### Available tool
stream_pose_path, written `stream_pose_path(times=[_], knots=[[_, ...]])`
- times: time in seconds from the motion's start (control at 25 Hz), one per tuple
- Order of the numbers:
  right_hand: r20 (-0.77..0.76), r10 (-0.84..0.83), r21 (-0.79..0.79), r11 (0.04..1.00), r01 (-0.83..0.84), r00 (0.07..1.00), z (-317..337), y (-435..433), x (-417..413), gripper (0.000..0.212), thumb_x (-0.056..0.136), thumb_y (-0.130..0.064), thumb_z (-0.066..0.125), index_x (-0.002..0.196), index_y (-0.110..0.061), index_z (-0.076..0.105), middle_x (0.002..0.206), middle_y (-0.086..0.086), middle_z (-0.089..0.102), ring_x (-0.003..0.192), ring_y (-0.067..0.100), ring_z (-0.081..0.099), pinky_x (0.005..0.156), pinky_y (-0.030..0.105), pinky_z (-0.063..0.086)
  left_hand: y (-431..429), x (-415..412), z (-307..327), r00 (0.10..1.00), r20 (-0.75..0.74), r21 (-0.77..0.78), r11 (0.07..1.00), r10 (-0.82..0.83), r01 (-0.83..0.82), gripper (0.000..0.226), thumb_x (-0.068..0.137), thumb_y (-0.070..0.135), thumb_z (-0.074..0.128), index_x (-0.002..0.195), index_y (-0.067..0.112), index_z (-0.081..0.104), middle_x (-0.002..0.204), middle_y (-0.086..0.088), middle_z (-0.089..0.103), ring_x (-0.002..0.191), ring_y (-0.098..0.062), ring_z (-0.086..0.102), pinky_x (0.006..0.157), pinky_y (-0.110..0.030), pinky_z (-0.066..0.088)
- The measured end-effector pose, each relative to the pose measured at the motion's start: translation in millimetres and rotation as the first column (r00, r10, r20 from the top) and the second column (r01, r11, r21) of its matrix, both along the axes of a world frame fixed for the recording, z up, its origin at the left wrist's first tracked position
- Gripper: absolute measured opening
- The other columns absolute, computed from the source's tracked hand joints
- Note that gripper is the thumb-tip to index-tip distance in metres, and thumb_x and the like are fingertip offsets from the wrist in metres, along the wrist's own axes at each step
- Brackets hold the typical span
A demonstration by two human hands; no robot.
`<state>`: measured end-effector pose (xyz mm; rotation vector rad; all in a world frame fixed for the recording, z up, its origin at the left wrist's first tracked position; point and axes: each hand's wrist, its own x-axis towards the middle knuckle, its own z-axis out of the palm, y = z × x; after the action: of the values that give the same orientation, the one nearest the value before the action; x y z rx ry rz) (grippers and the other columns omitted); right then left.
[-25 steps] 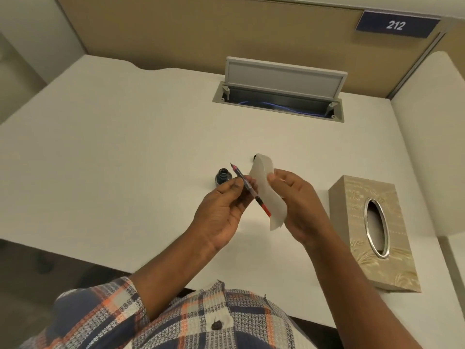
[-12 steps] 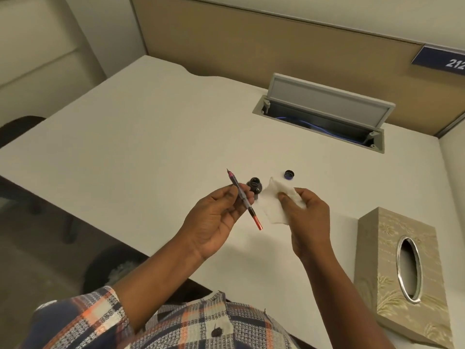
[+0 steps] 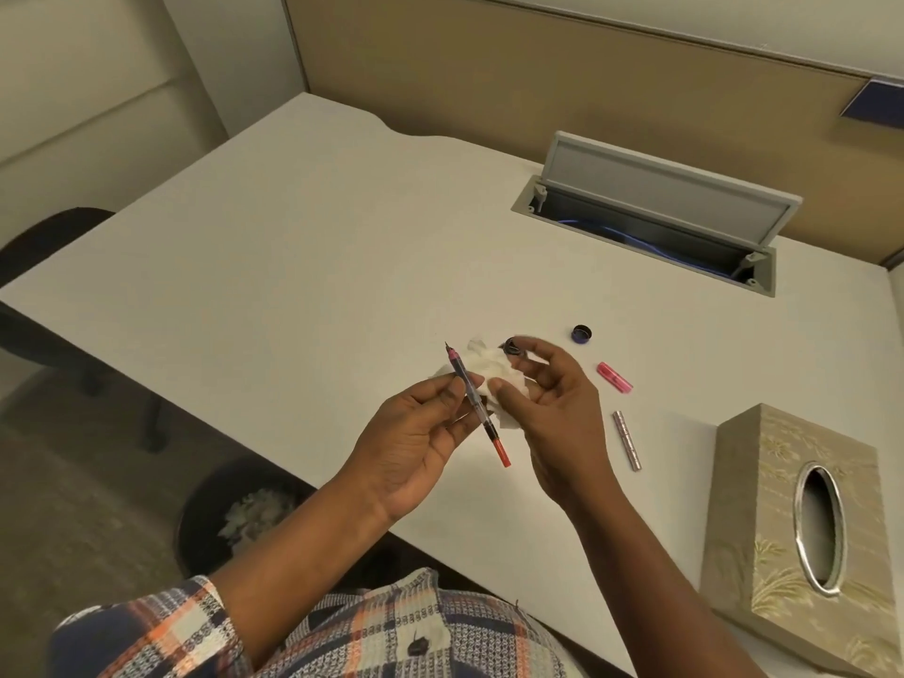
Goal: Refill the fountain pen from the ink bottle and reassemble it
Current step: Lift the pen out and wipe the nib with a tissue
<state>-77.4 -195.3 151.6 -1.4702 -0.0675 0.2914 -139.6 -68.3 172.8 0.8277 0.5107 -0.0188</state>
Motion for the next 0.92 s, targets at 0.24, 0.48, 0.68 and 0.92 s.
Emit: stream_pose_path(times=[0.24,0.48,0.68,0.92], knots=[[0.093,0.157,-0.336,0.934,-0.118,0.983,1.1,-4.5,0.2,0.011,0.085,-0.015,0.067,0.091,-0.023,0.064,0.086,-0.004,0.07,0.077,0.013,0.064,0.073,0.036,0.054,1.8,-1.4,-2.6,0.999,0.013,0.042,0.998,-0.044,0.044,0.021,0.09,0.003,0.051,0.097,0.003,0.071,0.104,-0.012,0.072,0.104,-0.024,0.067,0.088,-0.031,0.055],[0.192,-0.133,-0.271,0.945,0.182,0.972,1.7,-7.7,3.7,0.019,0.085,-0.009,0.063,0.087,-0.027,0.058,0.085,-0.013,0.064,0.077,0.004,0.059,0.066,0.026,0.048,-0.2,0.0,-1.1,0.996,0.053,0.06,0.996,-0.067,0.064,0.022,0.082,0.009,0.057,0.098,0.002,0.07,0.109,-0.015,0.071,0.105,-0.031,0.066,0.087,-0.033,0.056],[-0.202,-0.212,0.055,0.972,0.227,0.956,8.3,-5.4,7.9,0.023,0.081,0.012,0.059,0.079,-0.01,0.066,0.085,0.009,0.068,0.064,0.017,0.067,0.068,0.031,0.058,-1.1,-3.3,-2.0,0.996,0.064,0.1,0.993,-0.068,0.061,0.019,0.081,0.011,0.058,0.091,0.006,0.072,0.094,-0.009,0.072,0.1,-0.027,0.067,0.084,-0.032,0.057],[-0.437,-0.107,0.21,0.953,0.217,0.893,10.5,-0.1,3.6,0.018,0.086,0.01,0.052,0.084,0.0,0.066,0.106,0.018,0.069,0.096,0.032,0.069,0.081,0.031,0.059,-7.2,-10.3,-1.7,0.994,0.026,0.178,0.979,-0.102,0.095,0.021,0.09,0.005,0.053,0.086,0.007,0.073,0.089,-0.005,0.073,0.096,-0.022,0.066,0.074,-0.027,0.057]])
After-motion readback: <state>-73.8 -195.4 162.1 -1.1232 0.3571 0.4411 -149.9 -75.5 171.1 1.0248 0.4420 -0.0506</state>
